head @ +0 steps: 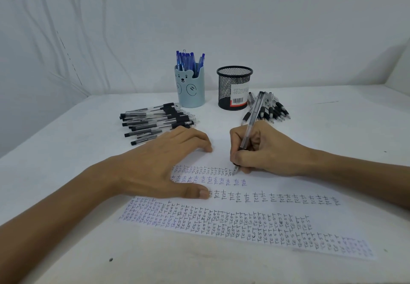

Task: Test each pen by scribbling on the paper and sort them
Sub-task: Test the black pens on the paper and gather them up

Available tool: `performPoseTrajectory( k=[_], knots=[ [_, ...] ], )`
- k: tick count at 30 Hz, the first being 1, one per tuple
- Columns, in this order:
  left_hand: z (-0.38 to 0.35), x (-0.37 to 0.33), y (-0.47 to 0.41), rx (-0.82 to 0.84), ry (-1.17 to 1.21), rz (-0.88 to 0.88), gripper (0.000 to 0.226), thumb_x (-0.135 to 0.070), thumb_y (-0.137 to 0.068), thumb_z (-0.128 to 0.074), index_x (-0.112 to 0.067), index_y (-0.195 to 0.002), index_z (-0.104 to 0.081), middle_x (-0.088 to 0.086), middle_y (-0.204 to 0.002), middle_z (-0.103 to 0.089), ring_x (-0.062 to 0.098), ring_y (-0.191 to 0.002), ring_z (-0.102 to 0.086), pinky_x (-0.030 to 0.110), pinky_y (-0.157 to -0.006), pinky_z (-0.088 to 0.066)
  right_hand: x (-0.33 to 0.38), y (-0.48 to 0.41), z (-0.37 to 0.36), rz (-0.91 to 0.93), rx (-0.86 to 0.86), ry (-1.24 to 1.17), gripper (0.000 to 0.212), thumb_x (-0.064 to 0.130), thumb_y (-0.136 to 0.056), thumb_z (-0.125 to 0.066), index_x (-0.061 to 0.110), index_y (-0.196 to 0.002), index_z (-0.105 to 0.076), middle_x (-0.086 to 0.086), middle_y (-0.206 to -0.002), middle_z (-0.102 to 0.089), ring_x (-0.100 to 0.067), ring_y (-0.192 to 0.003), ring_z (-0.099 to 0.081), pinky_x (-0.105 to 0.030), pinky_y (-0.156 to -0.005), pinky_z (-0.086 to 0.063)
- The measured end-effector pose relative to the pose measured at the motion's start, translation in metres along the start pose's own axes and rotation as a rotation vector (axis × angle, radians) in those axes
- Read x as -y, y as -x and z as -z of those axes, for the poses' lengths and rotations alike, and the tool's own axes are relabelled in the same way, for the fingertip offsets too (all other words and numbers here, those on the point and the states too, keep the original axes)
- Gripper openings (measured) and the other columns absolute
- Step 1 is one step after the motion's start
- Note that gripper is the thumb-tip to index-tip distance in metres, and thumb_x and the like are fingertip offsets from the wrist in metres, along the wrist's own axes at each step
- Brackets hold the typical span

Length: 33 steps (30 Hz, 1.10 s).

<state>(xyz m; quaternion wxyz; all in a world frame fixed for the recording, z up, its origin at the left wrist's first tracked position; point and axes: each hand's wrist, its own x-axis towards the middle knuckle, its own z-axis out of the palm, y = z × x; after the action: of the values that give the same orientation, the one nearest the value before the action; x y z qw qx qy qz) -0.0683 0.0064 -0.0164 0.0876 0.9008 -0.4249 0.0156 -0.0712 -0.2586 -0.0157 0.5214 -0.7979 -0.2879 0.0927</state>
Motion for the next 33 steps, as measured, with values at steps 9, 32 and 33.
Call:
performPoseTrajectory(
  k=[9,32,33],
  knots=[
    [-0.0006,0.0018,-0.0016,0.007,-0.005,0.002,0.079,-0.084,-0.084,-0.053,-0.038,-0.147,-0.038,-0.028,-0.148,-0.031,-0.004,-0.142,-0.027,0.018,-0.117,-0.024,0.0019,0.0003,-0.0001,0.012,0.007,0.023,0.026,-0.013,-0.089,-0.061,0.006,-0.072,-0.062,-0.012,-0.061,-0.062,-0.020,-0.055,-0.051,-0.034,-0.053,-0.039],
    [-0.0011,0.0018,-0.0014,0.011,-0.005,-0.002,0.078,-0.085,-0.085,-0.051,-0.038,-0.147,-0.038,-0.029,-0.147,-0.031,0.000,-0.142,-0.030,0.026,-0.119,-0.031,0.0004,-0.0026,-0.0005,-0.037,-0.041,0.066,0.021,-0.010,-0.090,-0.060,0.002,-0.073,-0.058,-0.014,-0.059,-0.062,-0.009,-0.049,-0.056,-0.017,-0.048,-0.039],
    [-0.0012,0.0022,-0.0012,0.011,-0.004,-0.002,0.078,-0.085,-0.085,-0.051,-0.038,-0.146,-0.038,-0.028,-0.147,-0.032,0.000,-0.142,-0.030,0.027,-0.119,-0.031,0.0007,-0.0028,-0.0005,-0.033,-0.047,0.072,0.021,-0.009,-0.090,-0.061,0.003,-0.073,-0.059,-0.012,-0.059,-0.063,-0.011,-0.050,-0.056,-0.019,-0.048,-0.039]
  ],
)
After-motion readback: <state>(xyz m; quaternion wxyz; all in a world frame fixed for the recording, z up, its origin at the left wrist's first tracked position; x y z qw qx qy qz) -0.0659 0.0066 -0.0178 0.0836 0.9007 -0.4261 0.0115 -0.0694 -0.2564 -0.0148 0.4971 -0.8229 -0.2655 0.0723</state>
